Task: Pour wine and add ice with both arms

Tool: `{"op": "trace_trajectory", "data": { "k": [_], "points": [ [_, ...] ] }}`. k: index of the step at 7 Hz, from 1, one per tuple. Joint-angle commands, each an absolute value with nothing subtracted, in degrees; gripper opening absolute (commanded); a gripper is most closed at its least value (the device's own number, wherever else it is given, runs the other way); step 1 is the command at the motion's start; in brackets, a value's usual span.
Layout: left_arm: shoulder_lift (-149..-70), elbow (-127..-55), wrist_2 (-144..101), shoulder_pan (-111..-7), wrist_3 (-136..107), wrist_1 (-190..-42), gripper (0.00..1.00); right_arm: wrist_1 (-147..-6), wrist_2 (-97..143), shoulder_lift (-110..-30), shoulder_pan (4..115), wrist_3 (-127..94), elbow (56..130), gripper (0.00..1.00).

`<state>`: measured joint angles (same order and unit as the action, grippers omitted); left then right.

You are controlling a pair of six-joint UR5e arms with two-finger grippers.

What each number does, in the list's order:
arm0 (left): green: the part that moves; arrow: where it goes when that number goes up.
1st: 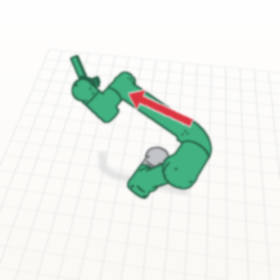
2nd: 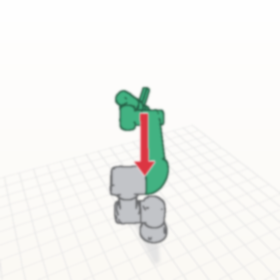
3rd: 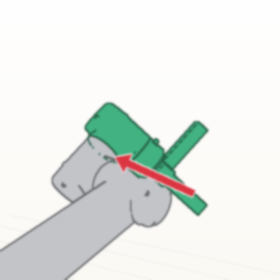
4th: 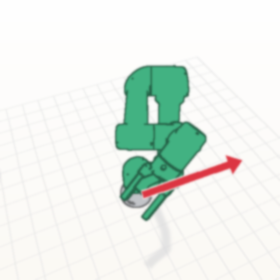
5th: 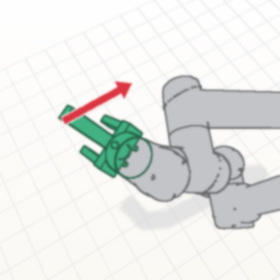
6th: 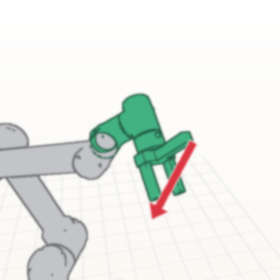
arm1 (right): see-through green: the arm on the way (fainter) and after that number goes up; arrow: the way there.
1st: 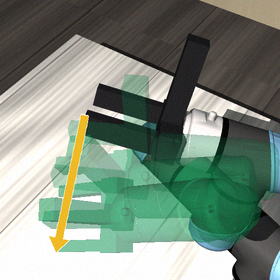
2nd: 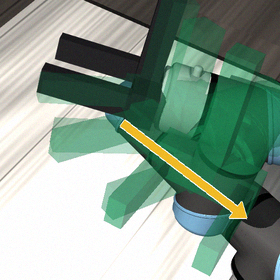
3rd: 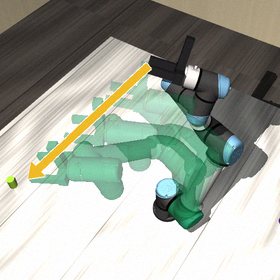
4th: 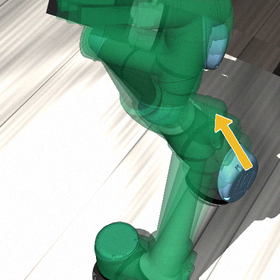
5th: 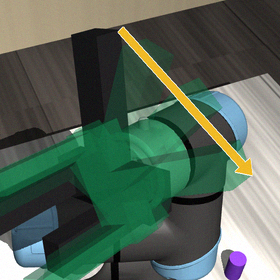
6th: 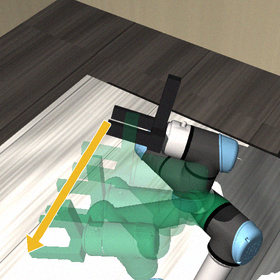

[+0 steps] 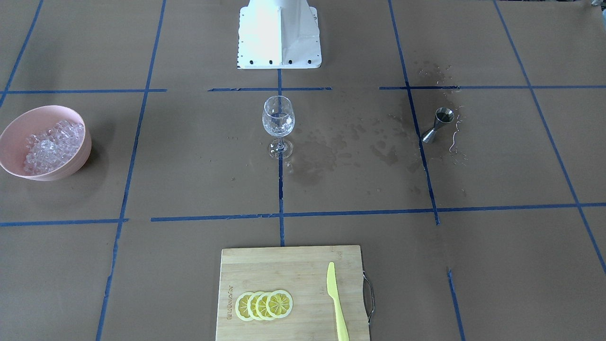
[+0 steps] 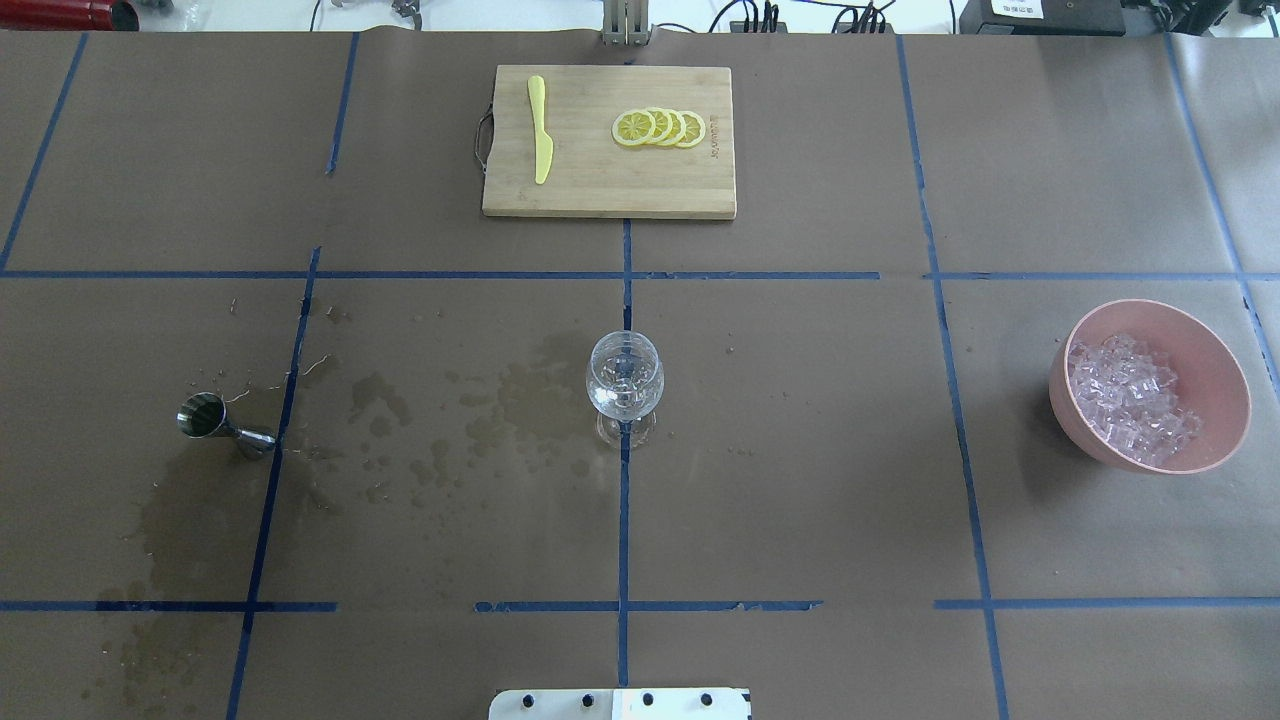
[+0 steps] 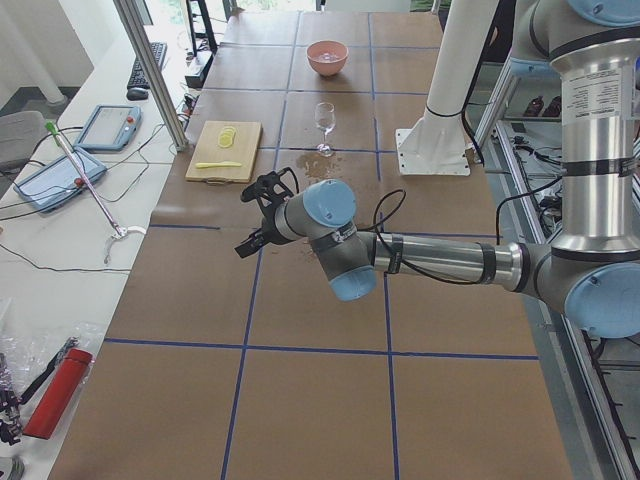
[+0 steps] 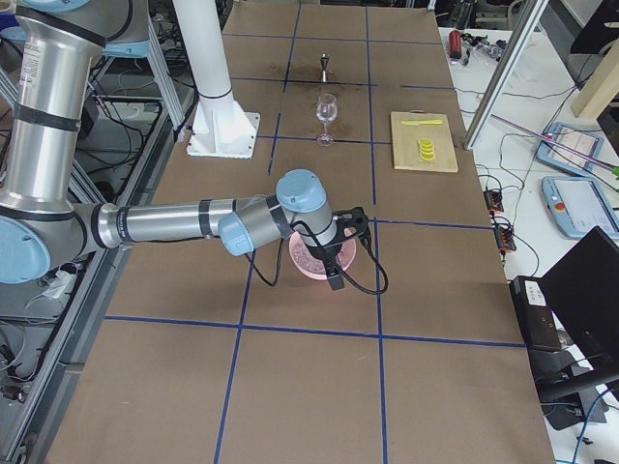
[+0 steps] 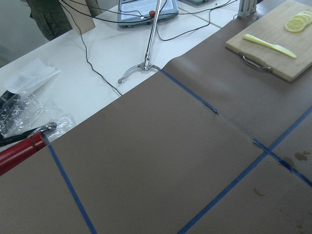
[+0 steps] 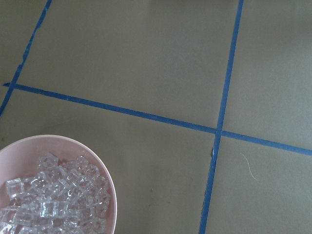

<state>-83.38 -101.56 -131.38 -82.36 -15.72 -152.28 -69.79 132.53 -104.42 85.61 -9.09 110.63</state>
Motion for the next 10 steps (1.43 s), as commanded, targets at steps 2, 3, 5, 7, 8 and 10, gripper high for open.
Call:
{"op": "trace_trajectory", "data": {
  "k": [2,3,5,7,8,10],
  "points": [
    [-83.06,-103.27,-107.57,-61.16,-37.46,-163.97,1.00,-69.79,132.54,-104.41,85.61,-9.32,110.65,1.00],
    [-82.45,-103.79,-98.27,-53.78,-41.10,-165.66,1.00,-69.79,132.45,-104.50,85.61,-9.32,110.65,1.00],
    [-78.77,-105.81,-79.90,-40.84,-44.28,-167.76,1.00,-69.79,132.45,-104.50,85.61,-9.32,110.74,1.00],
    [-77.35,-105.82,-60.82,-26.62,-48.57,-168.13,1.00,-69.79,132.45,-104.59,85.61,-9.32,110.74,1.00],
    [-77.26,-105.82,-51.77,-19.76,-50.00,-168.22,1.00,-69.79,132.45,-104.59,85.69,-9.32,110.74,1.00],
    [-77.26,-103.64,-41.27,-12.69,-51.93,-168.22,1.00,-69.61,132.36,-104.59,85.69,-9.23,110.83,1.00]
  ]
}}
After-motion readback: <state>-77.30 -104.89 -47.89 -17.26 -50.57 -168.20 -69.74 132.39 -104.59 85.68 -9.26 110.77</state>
